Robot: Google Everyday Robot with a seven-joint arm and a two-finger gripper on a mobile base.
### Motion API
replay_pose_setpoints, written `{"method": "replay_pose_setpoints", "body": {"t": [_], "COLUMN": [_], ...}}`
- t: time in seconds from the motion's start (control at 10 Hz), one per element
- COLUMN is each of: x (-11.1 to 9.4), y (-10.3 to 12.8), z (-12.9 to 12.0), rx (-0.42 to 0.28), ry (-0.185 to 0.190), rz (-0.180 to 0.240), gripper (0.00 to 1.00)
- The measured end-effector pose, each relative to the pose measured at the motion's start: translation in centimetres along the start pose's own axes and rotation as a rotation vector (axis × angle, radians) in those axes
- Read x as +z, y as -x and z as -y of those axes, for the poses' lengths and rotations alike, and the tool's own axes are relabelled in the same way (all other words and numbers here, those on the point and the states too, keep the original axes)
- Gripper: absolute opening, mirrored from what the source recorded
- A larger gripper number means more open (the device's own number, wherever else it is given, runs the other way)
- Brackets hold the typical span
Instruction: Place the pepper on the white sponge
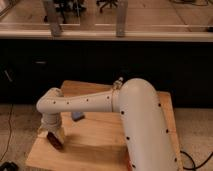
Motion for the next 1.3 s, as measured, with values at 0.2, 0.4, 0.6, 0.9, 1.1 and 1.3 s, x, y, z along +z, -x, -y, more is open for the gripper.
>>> {"method": "replay_pose_setpoints", "body": {"t": [0.2,0.4,0.6,0.9,1.1,1.3], "x": [0.4,0.9,1.5,1.9,1.9,1.8], "y": [0.2,0.2,0.2,0.0,0.0,0.0], "z": [-0.1,-0.2,-0.2,-0.4,-0.5,-0.5], "rx": [-0.014,-0.025,-0.033,-0.037,-0.039,-0.040], "ry": [0.014,0.030,0.043,0.047,0.047,0.045], "rz": [0.002,0.005,0.008,0.007,0.007,0.007], "gripper": [0.80,0.80,0.80,0.59,0.41,0.19]}}
